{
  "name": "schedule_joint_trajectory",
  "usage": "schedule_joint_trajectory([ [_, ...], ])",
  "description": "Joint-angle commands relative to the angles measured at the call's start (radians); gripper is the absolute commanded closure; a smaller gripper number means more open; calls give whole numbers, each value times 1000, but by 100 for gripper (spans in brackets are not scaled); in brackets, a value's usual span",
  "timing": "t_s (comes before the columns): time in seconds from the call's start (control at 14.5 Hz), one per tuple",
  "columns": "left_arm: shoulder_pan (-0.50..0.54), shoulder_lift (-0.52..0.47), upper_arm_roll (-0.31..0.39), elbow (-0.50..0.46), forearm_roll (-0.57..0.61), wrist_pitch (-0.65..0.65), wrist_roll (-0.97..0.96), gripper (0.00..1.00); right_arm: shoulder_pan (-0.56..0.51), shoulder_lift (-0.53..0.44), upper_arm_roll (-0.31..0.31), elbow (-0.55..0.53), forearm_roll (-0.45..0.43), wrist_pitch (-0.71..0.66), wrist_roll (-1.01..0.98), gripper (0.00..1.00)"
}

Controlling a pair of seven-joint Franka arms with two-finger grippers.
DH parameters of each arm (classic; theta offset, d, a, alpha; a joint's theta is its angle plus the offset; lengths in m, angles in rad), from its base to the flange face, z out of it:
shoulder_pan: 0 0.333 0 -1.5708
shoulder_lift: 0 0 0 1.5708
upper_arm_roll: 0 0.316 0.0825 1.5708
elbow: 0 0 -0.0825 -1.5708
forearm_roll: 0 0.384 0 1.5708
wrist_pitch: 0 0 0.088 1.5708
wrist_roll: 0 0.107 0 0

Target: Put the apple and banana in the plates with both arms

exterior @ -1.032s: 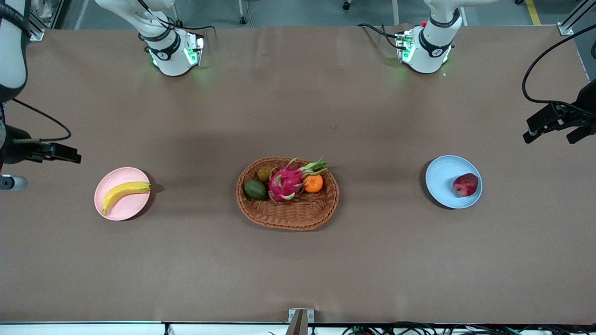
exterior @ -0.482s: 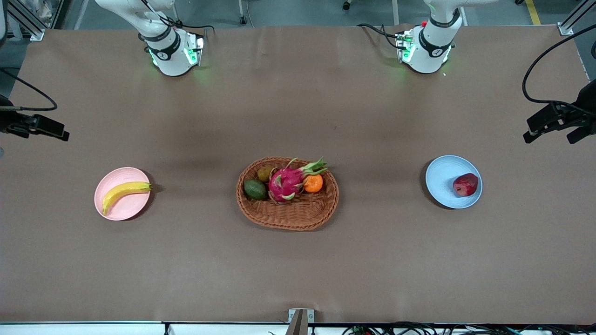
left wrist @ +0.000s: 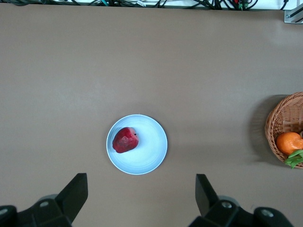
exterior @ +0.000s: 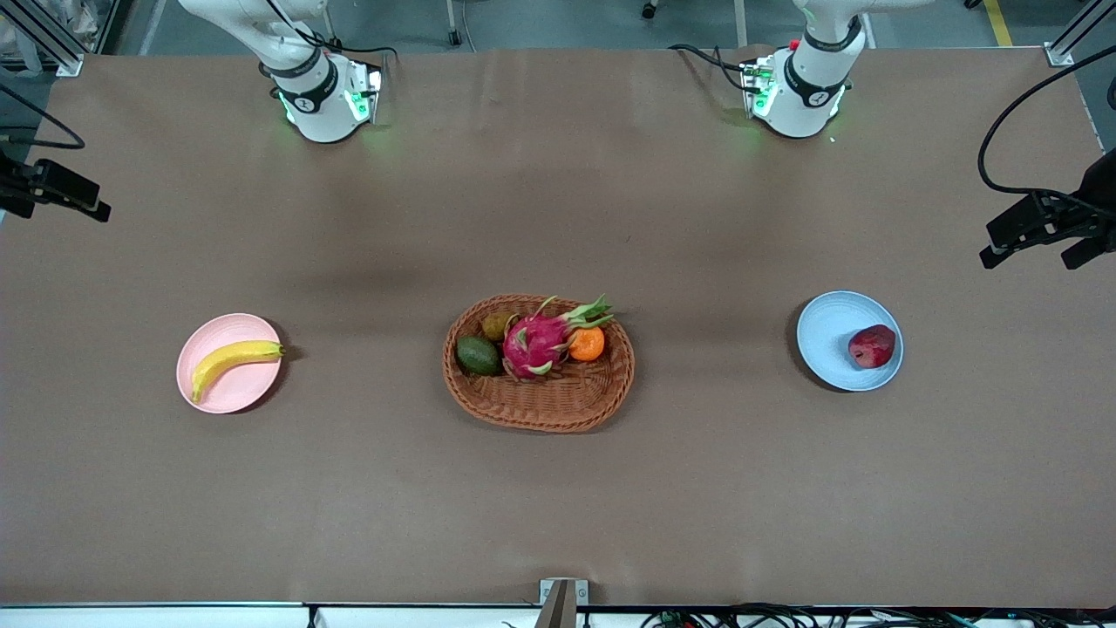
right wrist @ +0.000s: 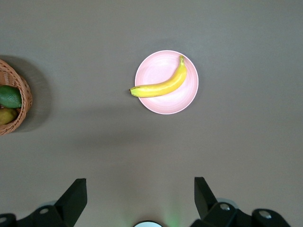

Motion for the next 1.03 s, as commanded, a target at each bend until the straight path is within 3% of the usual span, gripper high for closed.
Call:
schedule_joint_trajectory([
  [0.0,-1,-3,4,14,7,-22,8,0,20,-63,-20,-71,2,11,-18,0],
  [0.96,5,-3,4,14,7,-22,11,0,34,-90,-33,-42,3,-33,-7,0],
])
